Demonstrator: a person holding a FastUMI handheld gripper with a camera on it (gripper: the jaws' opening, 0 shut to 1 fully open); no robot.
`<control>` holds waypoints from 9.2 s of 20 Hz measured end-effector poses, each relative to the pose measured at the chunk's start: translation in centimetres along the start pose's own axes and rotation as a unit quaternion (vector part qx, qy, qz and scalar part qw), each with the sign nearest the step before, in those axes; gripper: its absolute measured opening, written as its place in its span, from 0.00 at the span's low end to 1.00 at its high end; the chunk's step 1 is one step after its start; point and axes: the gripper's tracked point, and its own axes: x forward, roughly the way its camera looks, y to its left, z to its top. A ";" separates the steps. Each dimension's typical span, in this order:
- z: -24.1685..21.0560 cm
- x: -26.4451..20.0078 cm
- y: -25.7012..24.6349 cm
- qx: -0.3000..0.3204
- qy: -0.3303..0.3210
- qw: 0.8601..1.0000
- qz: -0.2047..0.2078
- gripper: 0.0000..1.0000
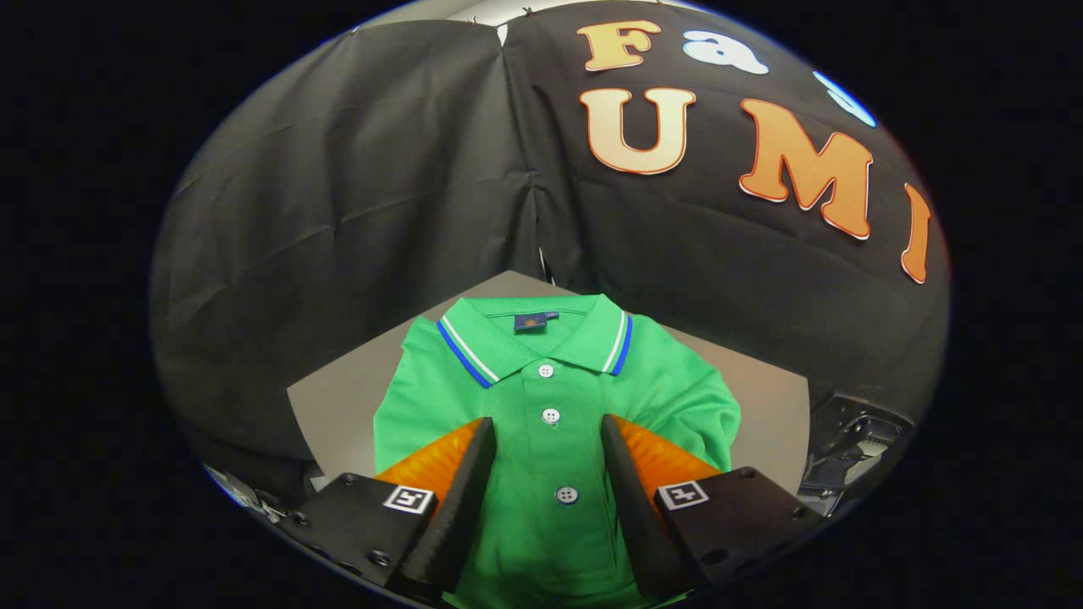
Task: Put the clothes into the washing machine and then close the washing machine lid.
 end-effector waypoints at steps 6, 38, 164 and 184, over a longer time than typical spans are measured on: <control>-0.1 0.1 -0.4 -0.002 0.004 1.000 0.012 0.55; 8.3 -18.6 -8.1 0.084 -0.294 0.952 -0.019 0.10; -10.4 -13.9 -42.7 0.167 -0.101 0.948 -0.251 1.00; -18.8 -16.9 -37.8 0.223 -0.049 0.947 -0.224 0.99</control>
